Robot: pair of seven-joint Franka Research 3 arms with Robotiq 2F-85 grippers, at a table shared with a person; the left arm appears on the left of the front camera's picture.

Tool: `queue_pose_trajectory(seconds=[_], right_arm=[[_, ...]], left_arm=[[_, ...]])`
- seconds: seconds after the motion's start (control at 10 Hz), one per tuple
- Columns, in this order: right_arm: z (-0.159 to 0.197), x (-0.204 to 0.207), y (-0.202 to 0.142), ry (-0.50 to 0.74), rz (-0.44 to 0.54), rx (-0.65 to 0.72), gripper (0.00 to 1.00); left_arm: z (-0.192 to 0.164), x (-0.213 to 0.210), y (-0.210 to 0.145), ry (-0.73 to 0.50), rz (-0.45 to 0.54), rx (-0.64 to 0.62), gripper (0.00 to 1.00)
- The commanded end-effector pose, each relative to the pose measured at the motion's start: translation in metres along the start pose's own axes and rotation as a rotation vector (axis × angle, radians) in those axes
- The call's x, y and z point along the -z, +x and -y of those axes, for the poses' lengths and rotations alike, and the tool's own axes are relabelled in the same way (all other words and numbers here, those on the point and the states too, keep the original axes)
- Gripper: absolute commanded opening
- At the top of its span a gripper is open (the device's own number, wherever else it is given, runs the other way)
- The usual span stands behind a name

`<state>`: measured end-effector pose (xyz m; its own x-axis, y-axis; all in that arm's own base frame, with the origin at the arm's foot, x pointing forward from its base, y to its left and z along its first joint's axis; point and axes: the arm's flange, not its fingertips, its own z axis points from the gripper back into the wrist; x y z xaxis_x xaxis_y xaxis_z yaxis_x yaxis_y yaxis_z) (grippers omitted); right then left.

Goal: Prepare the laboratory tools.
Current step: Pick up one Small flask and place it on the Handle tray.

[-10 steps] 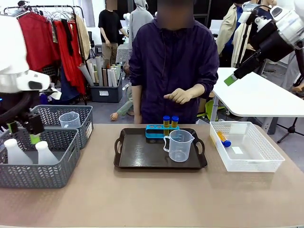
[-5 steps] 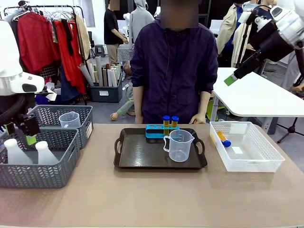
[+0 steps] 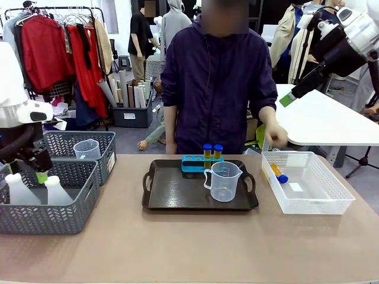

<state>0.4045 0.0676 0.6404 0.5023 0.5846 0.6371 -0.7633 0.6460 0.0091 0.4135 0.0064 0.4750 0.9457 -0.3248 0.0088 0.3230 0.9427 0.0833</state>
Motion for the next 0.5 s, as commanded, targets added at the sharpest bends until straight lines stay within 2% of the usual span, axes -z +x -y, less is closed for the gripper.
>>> queue_pose_trajectory(seconds=[0.0, 0.1, 0.4], right_arm=[[0.000, 0.000, 0.000, 0.014, 0.016, 0.005, 1.00], [0.000, 0.000, 0.000, 0.014, 0.016, 0.005, 1.00], [0.000, 0.000, 0.000, 0.014, 0.016, 0.005, 1.00]], left_arm=[[-0.024, 0.014, 0.017, 0.025, 0.048, -0.090, 1.00], [-0.038, 0.017, 0.022, 0.063, 0.063, -0.132, 1.00], [-0.080, 0.026, 0.031, 0.041, 0.082, -0.208, 1.00]])
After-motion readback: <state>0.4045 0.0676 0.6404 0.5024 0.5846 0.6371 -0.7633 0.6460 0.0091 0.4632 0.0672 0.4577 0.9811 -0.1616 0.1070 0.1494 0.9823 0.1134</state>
